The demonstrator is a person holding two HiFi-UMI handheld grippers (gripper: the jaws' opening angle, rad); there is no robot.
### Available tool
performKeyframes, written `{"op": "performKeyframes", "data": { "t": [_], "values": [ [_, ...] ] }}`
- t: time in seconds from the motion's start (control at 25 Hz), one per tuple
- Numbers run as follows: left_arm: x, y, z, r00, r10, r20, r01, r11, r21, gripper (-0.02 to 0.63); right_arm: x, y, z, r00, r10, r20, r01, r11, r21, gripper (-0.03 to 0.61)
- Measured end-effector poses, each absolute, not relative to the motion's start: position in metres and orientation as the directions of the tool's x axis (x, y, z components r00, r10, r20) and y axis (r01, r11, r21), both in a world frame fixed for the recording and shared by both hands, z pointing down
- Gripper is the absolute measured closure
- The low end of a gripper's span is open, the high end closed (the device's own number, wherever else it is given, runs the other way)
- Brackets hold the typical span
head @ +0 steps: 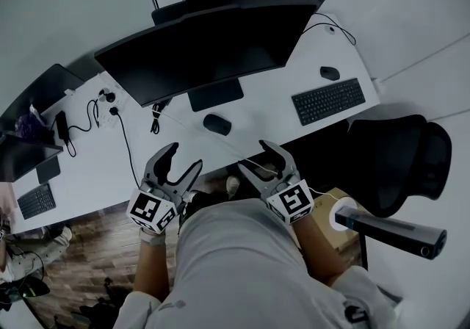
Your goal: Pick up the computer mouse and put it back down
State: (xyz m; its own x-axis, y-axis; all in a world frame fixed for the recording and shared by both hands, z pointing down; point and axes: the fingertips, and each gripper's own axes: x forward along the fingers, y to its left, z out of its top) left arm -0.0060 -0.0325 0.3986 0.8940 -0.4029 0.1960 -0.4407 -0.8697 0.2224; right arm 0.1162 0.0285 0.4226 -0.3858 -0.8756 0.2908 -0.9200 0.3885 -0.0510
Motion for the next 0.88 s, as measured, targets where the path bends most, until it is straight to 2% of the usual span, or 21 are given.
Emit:
{"op": "performKeyframes", "data": {
  "t": [0.88],
  "values": [
    [-0.009, -0.013, 0.407, 0.868, -0.436, 0.236, -0.486, -0.844, 0.228, 0.333, 0.12, 0.028, 0.433, -0.417, -0.859, 0.298, -0.907, 0.417, -0.068, 0.281]
  ]
}}
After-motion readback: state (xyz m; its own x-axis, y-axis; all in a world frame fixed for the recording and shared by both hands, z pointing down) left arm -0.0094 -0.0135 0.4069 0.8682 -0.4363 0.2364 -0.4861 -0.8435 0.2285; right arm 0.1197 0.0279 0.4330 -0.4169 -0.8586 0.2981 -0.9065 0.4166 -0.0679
